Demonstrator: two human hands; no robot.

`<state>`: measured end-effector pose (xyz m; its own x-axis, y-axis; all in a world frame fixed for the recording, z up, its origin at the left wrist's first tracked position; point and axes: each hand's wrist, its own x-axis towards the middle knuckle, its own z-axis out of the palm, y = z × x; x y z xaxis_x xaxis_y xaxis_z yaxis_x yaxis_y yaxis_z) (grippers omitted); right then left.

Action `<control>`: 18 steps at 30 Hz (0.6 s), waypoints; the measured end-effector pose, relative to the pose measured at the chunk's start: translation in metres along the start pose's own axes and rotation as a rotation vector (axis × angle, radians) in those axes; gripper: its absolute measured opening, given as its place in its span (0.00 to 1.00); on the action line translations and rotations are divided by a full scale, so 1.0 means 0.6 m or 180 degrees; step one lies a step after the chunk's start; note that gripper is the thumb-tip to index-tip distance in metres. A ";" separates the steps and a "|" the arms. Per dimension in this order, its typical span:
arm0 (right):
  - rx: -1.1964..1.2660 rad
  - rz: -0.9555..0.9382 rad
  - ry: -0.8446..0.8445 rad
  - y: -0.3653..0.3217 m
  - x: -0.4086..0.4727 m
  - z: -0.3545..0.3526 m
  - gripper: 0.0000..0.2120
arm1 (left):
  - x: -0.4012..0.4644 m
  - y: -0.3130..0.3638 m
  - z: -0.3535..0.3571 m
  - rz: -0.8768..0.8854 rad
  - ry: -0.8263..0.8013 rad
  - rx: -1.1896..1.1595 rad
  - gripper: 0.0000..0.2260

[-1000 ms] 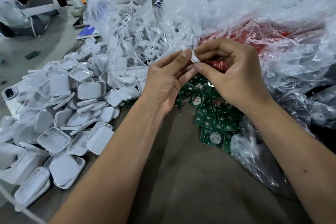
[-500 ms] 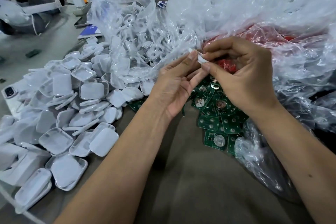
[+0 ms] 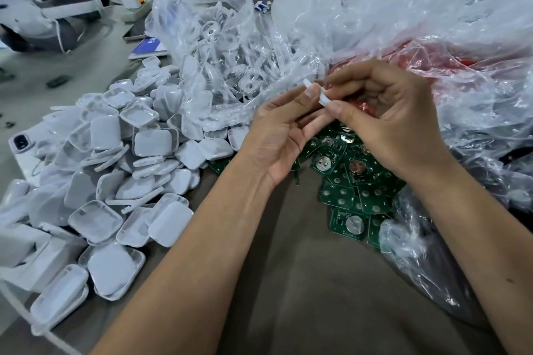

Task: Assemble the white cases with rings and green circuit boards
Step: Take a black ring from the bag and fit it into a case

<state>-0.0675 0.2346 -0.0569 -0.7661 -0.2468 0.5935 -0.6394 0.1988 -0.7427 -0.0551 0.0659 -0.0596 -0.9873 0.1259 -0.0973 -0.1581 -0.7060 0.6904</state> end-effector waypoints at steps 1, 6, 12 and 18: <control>0.0072 0.0014 0.0008 0.000 0.000 -0.001 0.13 | -0.001 0.001 0.001 -0.0002 -0.0011 0.0000 0.09; 0.0302 0.0042 0.0065 -0.001 -0.001 -0.004 0.10 | -0.006 0.004 0.004 -0.0089 -0.0106 -0.0118 0.10; 0.0399 0.0323 0.0728 -0.012 0.009 0.000 0.06 | -0.005 0.007 0.007 -0.0058 0.0105 -0.0350 0.23; -0.0526 0.1138 0.1074 -0.017 0.116 -0.021 0.02 | 0.001 0.007 0.002 -0.0073 0.0101 -0.0686 0.26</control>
<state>-0.1152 0.2274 -0.0045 -0.8996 0.1782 0.3987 -0.3146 0.3688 -0.8746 -0.0565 0.0638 -0.0562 -0.9829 0.1241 -0.1360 -0.1774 -0.8362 0.5189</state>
